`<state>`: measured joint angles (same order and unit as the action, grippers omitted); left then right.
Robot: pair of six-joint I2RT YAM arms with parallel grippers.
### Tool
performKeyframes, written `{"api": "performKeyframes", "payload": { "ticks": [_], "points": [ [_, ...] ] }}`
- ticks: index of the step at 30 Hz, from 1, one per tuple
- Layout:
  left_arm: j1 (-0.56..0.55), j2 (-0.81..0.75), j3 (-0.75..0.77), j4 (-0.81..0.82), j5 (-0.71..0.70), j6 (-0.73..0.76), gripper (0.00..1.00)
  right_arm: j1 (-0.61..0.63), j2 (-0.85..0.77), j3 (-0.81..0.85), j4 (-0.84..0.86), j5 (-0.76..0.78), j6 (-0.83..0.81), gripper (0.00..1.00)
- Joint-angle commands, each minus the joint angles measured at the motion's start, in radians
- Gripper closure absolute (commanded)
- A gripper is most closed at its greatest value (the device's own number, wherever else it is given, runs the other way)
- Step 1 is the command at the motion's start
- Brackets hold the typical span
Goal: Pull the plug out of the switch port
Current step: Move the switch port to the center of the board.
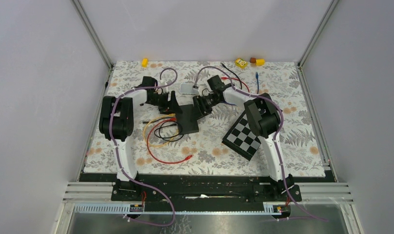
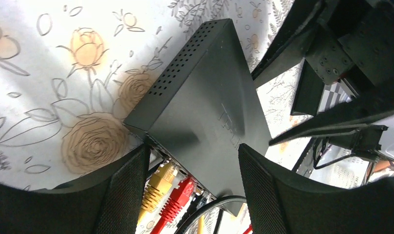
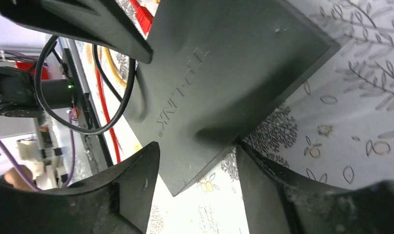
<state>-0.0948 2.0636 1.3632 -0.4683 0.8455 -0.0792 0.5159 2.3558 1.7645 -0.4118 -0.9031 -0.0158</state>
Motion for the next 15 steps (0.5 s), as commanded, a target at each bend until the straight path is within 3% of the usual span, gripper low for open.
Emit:
{"api": "performKeyframes", "payload": {
  "ticks": [1,6,15],
  "points": [
    [-0.016,-0.035,-0.019,0.073,0.105,-0.021,0.32,-0.037,-0.025,-0.047,0.034,-0.048,0.076,0.39],
    [-0.041,-0.055,-0.016,0.077,0.132,-0.015,0.32,-0.100,-0.048,-0.077,0.125,-0.148,0.170,0.51],
    [-0.122,-0.054,0.017,0.078,0.148,-0.013,0.32,-0.143,-0.137,-0.125,0.143,-0.190,0.154,0.55]
  ]
}}
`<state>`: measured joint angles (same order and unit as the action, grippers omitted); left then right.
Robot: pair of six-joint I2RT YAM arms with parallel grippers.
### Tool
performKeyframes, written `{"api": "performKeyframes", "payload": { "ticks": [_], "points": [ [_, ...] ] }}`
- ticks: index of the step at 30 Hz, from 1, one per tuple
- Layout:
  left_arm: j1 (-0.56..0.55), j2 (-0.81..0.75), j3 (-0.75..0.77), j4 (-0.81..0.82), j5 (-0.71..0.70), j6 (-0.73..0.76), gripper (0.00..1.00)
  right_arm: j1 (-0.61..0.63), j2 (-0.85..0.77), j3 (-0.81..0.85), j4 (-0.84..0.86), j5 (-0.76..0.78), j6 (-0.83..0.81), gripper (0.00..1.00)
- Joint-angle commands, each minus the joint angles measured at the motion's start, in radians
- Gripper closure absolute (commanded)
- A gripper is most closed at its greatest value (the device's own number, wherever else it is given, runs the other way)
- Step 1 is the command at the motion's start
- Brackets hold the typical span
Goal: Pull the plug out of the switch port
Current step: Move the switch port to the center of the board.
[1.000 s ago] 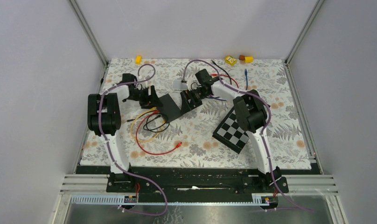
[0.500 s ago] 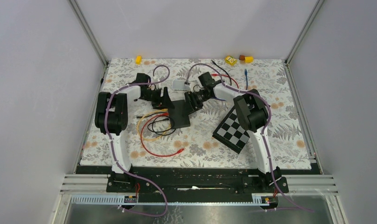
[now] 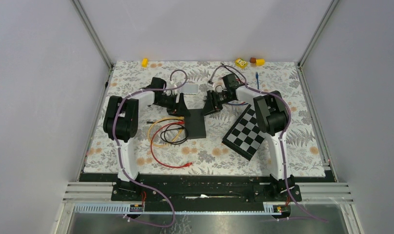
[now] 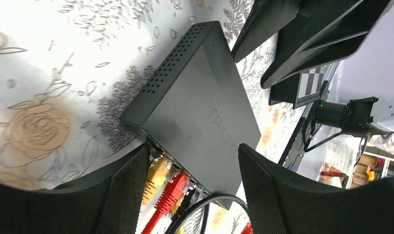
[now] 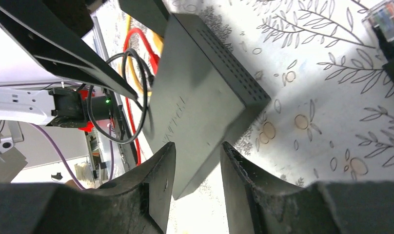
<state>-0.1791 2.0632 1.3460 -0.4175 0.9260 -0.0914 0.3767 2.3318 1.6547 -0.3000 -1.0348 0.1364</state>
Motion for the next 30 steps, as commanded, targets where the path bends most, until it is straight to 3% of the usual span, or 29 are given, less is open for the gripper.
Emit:
{"api": "performKeyframes", "payload": {
  "ticks": [1,11,17,22,30],
  "points": [
    [-0.045,-0.049,0.039,0.027,0.068,-0.001,0.32,-0.005,-0.120,-0.022,0.030,-0.062,-0.003,0.55],
    [-0.119,-0.025,0.032,0.061,0.051,-0.021,0.28,-0.055,-0.157,-0.039,-0.062,-0.019,-0.122,0.55],
    [-0.119,-0.073,-0.013,0.124,0.069,-0.005,0.23,-0.058,-0.202,-0.078,-0.147,0.040,-0.230,0.44],
    [-0.114,-0.132,-0.036,0.131,0.041,0.056,0.21,-0.056,-0.239,-0.106,-0.179,0.095,-0.287,0.36],
    [-0.094,-0.238,-0.094,0.114,-0.123,0.232,0.16,-0.056,-0.272,-0.142,-0.213,0.164,-0.332,0.34]
  ]
}}
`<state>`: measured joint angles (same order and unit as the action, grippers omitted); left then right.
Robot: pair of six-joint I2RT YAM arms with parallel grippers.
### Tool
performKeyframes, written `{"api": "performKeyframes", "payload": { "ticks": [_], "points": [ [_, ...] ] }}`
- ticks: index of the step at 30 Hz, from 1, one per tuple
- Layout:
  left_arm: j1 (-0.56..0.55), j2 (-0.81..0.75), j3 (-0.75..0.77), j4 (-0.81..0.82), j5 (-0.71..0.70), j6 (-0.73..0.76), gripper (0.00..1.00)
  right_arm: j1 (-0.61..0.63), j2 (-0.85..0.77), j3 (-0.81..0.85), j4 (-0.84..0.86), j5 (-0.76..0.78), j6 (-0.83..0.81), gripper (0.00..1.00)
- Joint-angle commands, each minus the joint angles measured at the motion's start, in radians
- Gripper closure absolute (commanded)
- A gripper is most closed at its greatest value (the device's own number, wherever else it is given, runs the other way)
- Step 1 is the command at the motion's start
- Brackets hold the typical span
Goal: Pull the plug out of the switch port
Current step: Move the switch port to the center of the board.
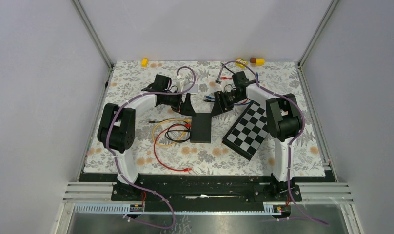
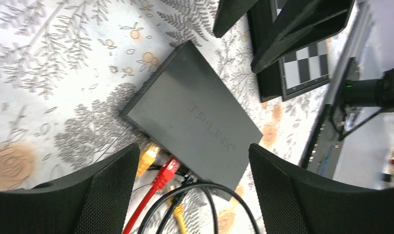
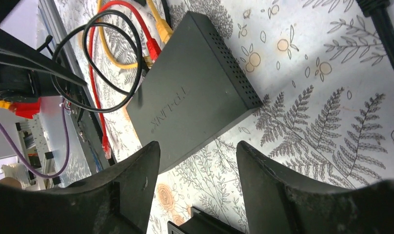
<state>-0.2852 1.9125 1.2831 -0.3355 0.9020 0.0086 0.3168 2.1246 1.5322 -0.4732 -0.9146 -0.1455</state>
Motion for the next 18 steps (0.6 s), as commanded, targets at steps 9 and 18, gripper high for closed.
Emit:
{"api": "performKeyframes", "payload": {
  "ticks": [9,18],
  "points": [
    [0.011,-0.129,-0.062,-0.034,-0.274,0.315,0.20,0.013,-0.059,-0.033,-0.061,0.027,-0.054,0.34],
    [-0.035,-0.211,-0.195,0.026,-0.456,0.416,0.22,0.028,-0.047,-0.041,-0.049,0.026,-0.053,0.35]
  ]
}}
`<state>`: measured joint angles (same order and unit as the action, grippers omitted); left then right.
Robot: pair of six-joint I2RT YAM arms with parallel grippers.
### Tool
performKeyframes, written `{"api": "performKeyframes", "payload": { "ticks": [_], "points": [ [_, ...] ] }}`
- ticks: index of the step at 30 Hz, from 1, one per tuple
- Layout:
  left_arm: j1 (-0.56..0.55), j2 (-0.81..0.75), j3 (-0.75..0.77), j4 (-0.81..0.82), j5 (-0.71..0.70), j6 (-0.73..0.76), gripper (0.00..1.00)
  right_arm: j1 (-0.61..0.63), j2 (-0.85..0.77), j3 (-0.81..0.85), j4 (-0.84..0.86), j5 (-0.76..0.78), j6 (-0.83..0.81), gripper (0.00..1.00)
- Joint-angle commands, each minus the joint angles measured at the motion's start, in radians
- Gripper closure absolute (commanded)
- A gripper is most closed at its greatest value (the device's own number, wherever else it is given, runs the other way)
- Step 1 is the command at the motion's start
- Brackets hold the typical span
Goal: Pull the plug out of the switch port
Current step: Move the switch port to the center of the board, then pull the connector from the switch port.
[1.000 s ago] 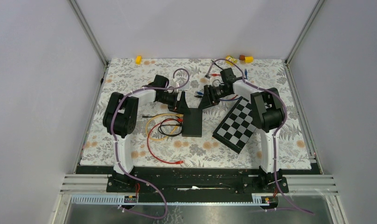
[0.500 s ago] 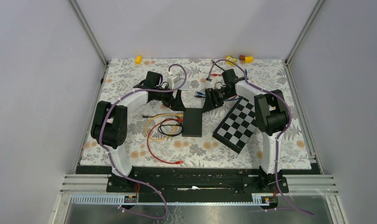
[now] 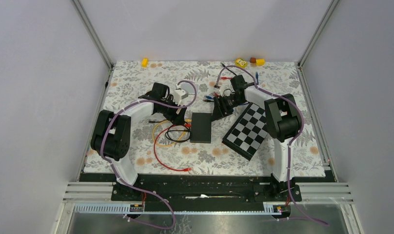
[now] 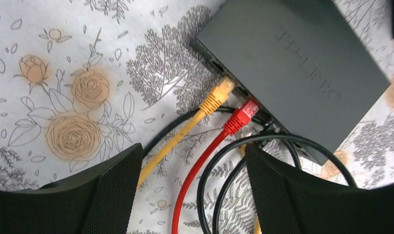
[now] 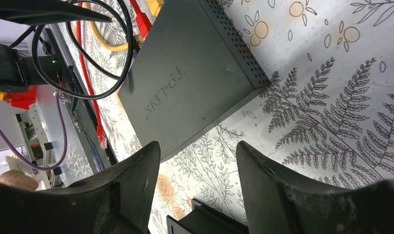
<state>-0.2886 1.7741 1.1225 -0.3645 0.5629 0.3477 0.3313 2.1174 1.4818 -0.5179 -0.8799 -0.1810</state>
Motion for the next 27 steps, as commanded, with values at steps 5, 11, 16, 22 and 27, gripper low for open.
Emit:
{"api": "performKeyframes", "payload": {
  "ticks": [5,11,16,22,27],
  "points": [
    [-0.055,-0.055,-0.037,0.081,-0.202,0.080,0.24,0.012,-0.035,0.006,-0.004,-0.012,-0.018,0.35],
    [-0.076,-0.018,-0.022,0.096,-0.240,0.064,0.30,0.012,-0.030,0.004,-0.004,-0.014,-0.021,0.36],
    [-0.120,0.019,-0.001,0.099,-0.260,0.048,0.33,0.012,-0.016,0.009,-0.005,-0.015,-0.020,0.36],
    [-0.164,0.077,0.044,0.099,-0.267,-0.009,0.40,0.012,-0.006,0.012,-0.006,-0.011,-0.019,0.36],
    [-0.184,0.131,0.095,0.081,-0.194,-0.111,0.46,0.012,0.005,0.015,-0.004,0.006,-0.016,0.36]
  ]
}}
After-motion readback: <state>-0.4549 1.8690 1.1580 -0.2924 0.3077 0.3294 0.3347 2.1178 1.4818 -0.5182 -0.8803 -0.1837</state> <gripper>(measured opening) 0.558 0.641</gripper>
